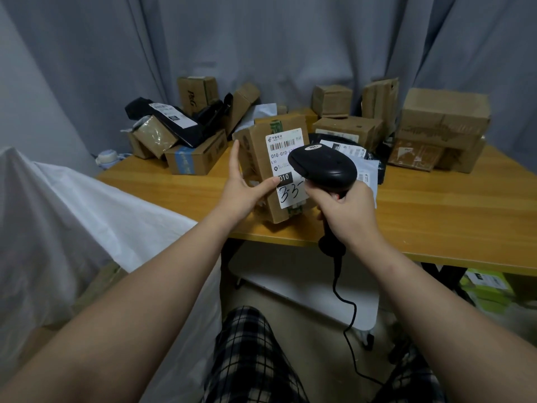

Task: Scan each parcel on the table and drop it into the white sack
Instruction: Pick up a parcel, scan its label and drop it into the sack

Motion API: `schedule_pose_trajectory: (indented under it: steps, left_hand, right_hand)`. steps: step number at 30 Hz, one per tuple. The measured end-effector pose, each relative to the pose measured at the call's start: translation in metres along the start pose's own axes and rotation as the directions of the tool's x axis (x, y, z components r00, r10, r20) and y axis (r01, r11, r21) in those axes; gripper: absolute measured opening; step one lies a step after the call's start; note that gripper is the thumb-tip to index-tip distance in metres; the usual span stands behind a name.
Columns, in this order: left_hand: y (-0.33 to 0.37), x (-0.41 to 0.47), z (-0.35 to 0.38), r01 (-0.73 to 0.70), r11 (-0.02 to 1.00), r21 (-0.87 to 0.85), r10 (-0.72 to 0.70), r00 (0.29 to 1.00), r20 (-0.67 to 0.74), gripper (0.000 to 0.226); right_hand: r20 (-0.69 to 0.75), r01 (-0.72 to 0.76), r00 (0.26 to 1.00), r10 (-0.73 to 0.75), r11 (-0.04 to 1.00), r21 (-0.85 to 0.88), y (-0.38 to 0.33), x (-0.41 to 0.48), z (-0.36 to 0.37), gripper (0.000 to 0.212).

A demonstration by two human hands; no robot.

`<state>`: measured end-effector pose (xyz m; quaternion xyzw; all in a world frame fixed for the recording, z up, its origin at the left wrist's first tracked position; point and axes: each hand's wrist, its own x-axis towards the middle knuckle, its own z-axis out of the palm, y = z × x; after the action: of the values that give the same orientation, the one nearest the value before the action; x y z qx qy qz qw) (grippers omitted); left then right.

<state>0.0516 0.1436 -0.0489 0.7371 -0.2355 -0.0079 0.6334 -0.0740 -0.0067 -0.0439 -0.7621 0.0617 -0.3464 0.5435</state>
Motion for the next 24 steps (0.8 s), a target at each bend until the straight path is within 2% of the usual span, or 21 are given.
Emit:
schedule_pose_trajectory:
  steps: [5, 10, 13, 16, 18, 20, 24]
  left_hand:
    - [0.034, -0.009, -0.03, -0.116, 0.993, -0.011, 0.115, 0.99, -0.085, 0.103]
    - [0.064, -0.054, -0.102, -0.133, 0.985, 0.114, 0.156, 0.962, -0.225, 0.1]
    - [0.066, -0.092, -0.149, -0.074, 0.955, 0.286, 0.176, 0.921, -0.349, 0.098]
    - [0.054, -0.123, -0.197, 0.08, 0.918, 0.389, 0.108, 0.893, -0.437, 0.1]
    - [0.04, -0.139, -0.225, 0.212, 0.842, 0.497, 0.049, 0.886, -0.461, 0.105]
    - [0.02, -0.149, -0.248, 0.341, 0.694, 0.634, -0.018, 0.889, -0.458, 0.108]
    - [-0.036, -0.165, -0.258, 0.485, 0.426, 0.764, -0.334, 0.869, -0.366, 0.106]
  right_hand:
    - [0.076, 0.028, 0.996, -0.036, 0.993, 0.111, -0.034, 0.005, 0.025, 0.012]
    - [0.271, 0.056, 0.952, -0.141, 0.953, 0.296, -0.073, -0.011, 0.072, 0.013]
    - [0.391, 0.021, 0.907, -0.155, 0.945, 0.326, -0.086, -0.025, 0.105, 0.012]
    - [0.53, -0.017, 0.84, -0.119, 0.969, 0.245, -0.089, -0.039, 0.142, 0.015]
    - [0.607, -0.012, 0.79, -0.084, 0.988, 0.152, -0.084, -0.048, 0.167, 0.024]
    - [0.648, 0.028, 0.759, -0.061, 0.998, 0.06, -0.075, -0.056, 0.189, 0.025]
    - [0.678, 0.026, 0.735, 0.035, 0.996, -0.08, -0.043, -0.071, 0.217, 0.02]
